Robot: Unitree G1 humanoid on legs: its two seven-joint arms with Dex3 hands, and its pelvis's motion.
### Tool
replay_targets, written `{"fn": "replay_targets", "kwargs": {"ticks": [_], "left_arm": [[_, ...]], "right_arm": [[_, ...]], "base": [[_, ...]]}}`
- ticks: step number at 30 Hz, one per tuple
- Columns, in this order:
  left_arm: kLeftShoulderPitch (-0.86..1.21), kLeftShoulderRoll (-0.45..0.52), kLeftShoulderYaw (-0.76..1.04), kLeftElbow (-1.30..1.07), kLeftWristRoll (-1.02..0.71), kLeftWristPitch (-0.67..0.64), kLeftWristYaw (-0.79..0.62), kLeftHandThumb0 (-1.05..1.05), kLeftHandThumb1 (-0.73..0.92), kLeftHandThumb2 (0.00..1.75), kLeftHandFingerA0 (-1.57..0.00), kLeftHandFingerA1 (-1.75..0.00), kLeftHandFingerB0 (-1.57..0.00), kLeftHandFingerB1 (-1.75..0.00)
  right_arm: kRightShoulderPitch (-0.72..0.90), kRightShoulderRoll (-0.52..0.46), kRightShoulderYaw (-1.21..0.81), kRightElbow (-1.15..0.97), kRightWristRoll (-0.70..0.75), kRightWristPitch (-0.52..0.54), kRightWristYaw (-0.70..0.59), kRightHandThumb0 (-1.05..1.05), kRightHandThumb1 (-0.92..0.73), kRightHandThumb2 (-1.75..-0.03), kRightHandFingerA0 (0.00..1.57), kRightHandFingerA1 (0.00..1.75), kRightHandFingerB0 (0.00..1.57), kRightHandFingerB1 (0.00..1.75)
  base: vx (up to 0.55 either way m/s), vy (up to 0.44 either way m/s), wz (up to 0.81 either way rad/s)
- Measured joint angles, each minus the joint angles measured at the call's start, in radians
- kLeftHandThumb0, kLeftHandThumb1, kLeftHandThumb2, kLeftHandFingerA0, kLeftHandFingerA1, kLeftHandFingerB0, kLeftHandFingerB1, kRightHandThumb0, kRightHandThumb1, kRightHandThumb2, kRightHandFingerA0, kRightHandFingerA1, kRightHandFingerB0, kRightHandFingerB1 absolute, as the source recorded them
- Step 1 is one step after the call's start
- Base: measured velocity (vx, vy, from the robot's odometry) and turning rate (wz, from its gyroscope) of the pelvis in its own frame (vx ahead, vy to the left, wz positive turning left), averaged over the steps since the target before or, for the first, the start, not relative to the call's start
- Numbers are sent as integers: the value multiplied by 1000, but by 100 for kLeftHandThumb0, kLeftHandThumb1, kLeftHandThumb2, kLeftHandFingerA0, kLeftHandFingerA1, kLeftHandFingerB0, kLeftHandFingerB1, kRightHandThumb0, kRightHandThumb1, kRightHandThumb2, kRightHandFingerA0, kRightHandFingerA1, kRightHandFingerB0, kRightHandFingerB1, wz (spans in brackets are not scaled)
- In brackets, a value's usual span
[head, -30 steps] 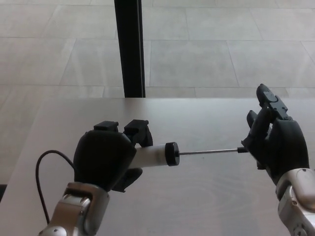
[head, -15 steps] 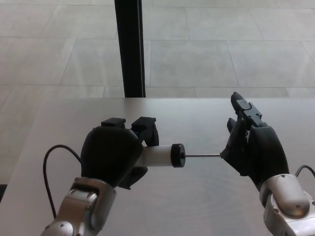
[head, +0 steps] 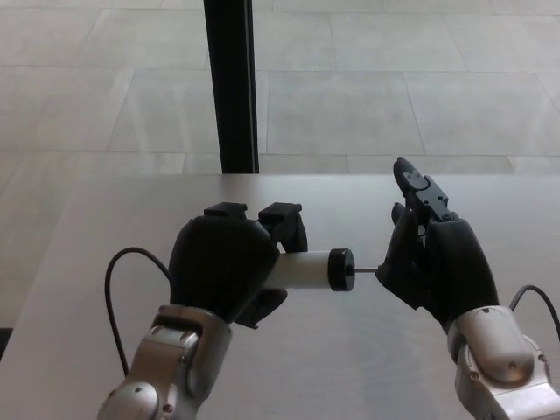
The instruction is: The robot uses its left hand to lift the air pump kept on the middle of the desk and use the right hand to compress the handle
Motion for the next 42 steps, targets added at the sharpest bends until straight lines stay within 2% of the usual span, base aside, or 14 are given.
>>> {"fn": "replay_targets", "kwargs": {"ticks": [1, 2, 9, 12, 16, 26, 29, 30, 34, 36, 37, 39, 40, 42], "left_arm": [[-2, -10, -1, 1, 1, 6, 0, -9, 59, 99, -89, -175, -72, -143], [-4, -22, -1, 3, 3, 14, 0, -11, 49, 104, -124, -143, -91, -120], [-36, -98, -7, 22, 9, 77, -1, -25, 69, 67, -94, -163, -82, -83], [-52, -131, -5, 34, 9, 111, -1, -29, 68, 64, -93, -166, -77, -97], [-89, -150, -23, 54, 33, 162, -3, -22, 55, 58, -92, -134, -72, -68], [-122, -148, -62, 84, 60, 194, 5, -22, 69, 70, -97, -167, -78, -87], [-111, -139, -64, 66, 58, 197, 1, -22, 70, 76, -91, -170, -78, -108], [-105, -129, -65, 60, 58, 196, -2, -13, 60, 98, -92, -175, -68, -158], [-69, -62, -83, 56, 58, 191, -31, -14, 58, 96, -89, -175, -79, -135], [-41, -26, -87, 57, 54, 191, -59, -16, 51, 103, -112, -158, -89, -118], [-31, -13, -88, 58, 51, 192, -72, -19, 58, 100, -94, -169, -89, -105], [-14, 11, -92, 66, 46, 191, -96, -22, 65, 97, -87, -175, -79, -124], [-8, 17, -94, 73, 43, 193, -111, -21, 56, 98, -109, -162, -84, -123], [-3, 24, -99, 90, 40, 197, -139, -15, 58, 98, -88, -170, -79, -126]], "right_arm": [[-1, 1, 0, 2, -3, -6, -1, -105, -92, -130, 0, 8, 0, 2], [-4, 1, 0, 4, -6, -10, -3, -105, -92, -130, 0, 8, 0, 1], [-30, 8, 6, 15, -41, -52, -29, -104, -92, -130, 0, 11, 0, 6], [-41, 8, 5, 22, -59, -82, -43, -105, -92, -129, 0, 8, 0, 3], [-50, 8, 3, 35, -75, -113, -53, -105, -91, -128, 0, 9, 0, 4], [-56, 8, -4, 55, -91, -151, -59, -105, -89, -128, 0, 8, 0, 5], [-56, 0, -24, 42, -88, -151, -53, -105, -90, -128, 0, 8, 0, 5], [-57, -3, -37, 35, -83, -150, -47, -105, -92, -128, 0, 9, 0, 6], [-73, -38, -134, 3, -57, -136, -27, -95, -87, -124, 0, 12, 0, 12], [-83, -74, -197, -12, -44, -126, -18, -100, -90, -126, 0, 8, 0, 9], [-86, -87, -220, -16, -36, -121, -14, -98, -87, -124, 0, 11, 0, 14], [-93, -112, -272, -16, -20, -117, -5, -100, -89, -124, 0, 9, 0, 12], [-95, -124, -295, -16, -11, -117, -1, -100, -91, -125, 0, 9, 0, 11], [-95, -141, -330, -16, -2, -116, 2, -100, -91, -125, 0, 10, 1, 12]], "base": [[0, 0, 0], [0, 0, 0], [0, 0, 0], [0, 0, 0], [0, 0, 0], [0, 0, 0], [0, 0, 0], [0, 0, 0], [0, 0, 0], [0, 0, 0], [0, 0, 0], [0, 0, 0], [0, 0, 0], [0, 0, 0]]}}
